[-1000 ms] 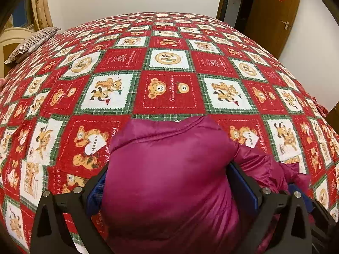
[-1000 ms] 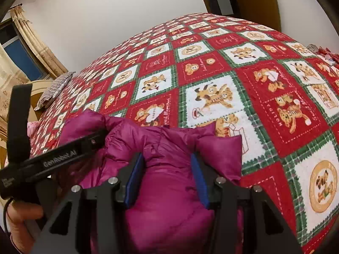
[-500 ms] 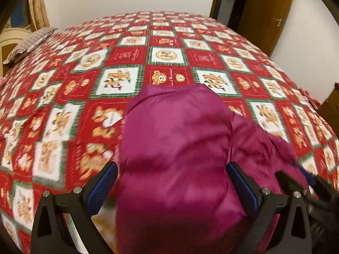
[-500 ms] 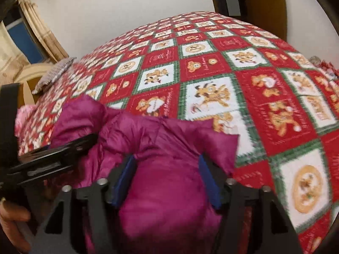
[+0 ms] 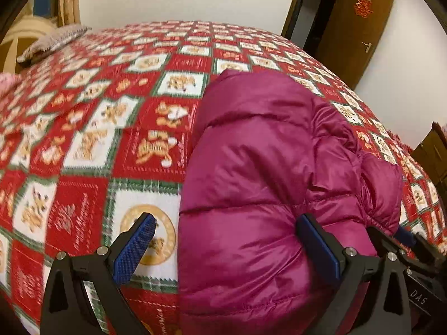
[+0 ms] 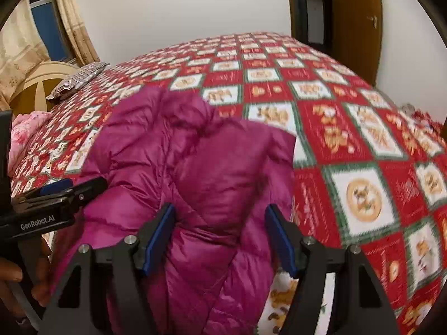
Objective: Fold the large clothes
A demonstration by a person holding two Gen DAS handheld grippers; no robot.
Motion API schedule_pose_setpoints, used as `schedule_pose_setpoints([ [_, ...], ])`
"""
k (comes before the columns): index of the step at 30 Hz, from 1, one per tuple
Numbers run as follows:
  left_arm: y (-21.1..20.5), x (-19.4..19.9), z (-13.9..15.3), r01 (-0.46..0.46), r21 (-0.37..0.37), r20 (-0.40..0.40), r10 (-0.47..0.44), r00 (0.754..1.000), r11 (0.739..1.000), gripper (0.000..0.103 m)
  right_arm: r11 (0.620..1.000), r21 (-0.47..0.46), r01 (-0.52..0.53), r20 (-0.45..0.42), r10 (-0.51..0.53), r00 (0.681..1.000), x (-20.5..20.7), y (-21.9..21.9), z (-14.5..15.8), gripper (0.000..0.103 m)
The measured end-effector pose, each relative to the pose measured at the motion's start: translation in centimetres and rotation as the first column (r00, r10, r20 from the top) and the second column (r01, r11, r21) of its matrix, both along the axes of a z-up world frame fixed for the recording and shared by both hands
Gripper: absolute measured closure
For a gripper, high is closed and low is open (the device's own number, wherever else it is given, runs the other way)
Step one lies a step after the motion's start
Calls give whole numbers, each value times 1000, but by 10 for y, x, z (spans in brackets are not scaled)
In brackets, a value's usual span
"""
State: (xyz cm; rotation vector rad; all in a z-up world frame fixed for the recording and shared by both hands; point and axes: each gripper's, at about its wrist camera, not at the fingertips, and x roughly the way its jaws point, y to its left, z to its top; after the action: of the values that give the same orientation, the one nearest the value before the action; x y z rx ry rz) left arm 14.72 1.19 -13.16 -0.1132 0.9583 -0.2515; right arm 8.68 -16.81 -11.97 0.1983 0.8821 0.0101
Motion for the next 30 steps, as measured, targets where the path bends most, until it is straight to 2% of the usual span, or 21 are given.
schedule_pose_setpoints([
  [3,7,-4,2,-3,-36,-22,2,1000,999,1,998,58,12,-21,-11,1000,-4,-10,0,30],
  [6,18,-8,10,2,-93,-5,-3,1000,996,1,994,111,15,3,-15,1000,-15,-20,11,29],
  [7,26,-10,16,0,-135,12,2,1000,991,1,991,130,13,14,-15,1000,-19,-23,13,25],
  [10,37,-11,25,-2,-238,45,13,999,971,1,972,233,17,62,-32,998,-31,-40,21,1],
  [11,37,-8,26,-3,-250,46,15,999,968,1,962,271,20,73,-41,996,-32,-45,22,0],
  [13,27,-2,21,15,-230,27,-9,1000,973,1,945,326,22,61,-44,997,-26,-51,18,0],
  [15,11,5,11,70,-189,8,-70,998,980,1,941,337,30,8,-35,999,-12,-52,5,0],
  [17,1,8,0,90,-146,0,-91,996,985,1,938,347,13,-23,-5,1000,-2,-47,-6,0],
  [20,2,11,-12,75,-186,-36,-83,996,980,1,937,347,-24,-47,43,998,8,-33,-20,0],
  [23,7,19,-21,58,-229,-94,-82,992,972,1,953,297,-60,-9,66,998,10,-22,-20,0],
  [27,-1,17,-21,67,-193,-68,-81,994,979,1,946,318,-69,-5,74,997,16,-22,-22,0],
  [30,-4,17,-23,66,-171,-59,-77,995,983,1,951,298,-79,2,82,997,24,-18,-23,0],
])
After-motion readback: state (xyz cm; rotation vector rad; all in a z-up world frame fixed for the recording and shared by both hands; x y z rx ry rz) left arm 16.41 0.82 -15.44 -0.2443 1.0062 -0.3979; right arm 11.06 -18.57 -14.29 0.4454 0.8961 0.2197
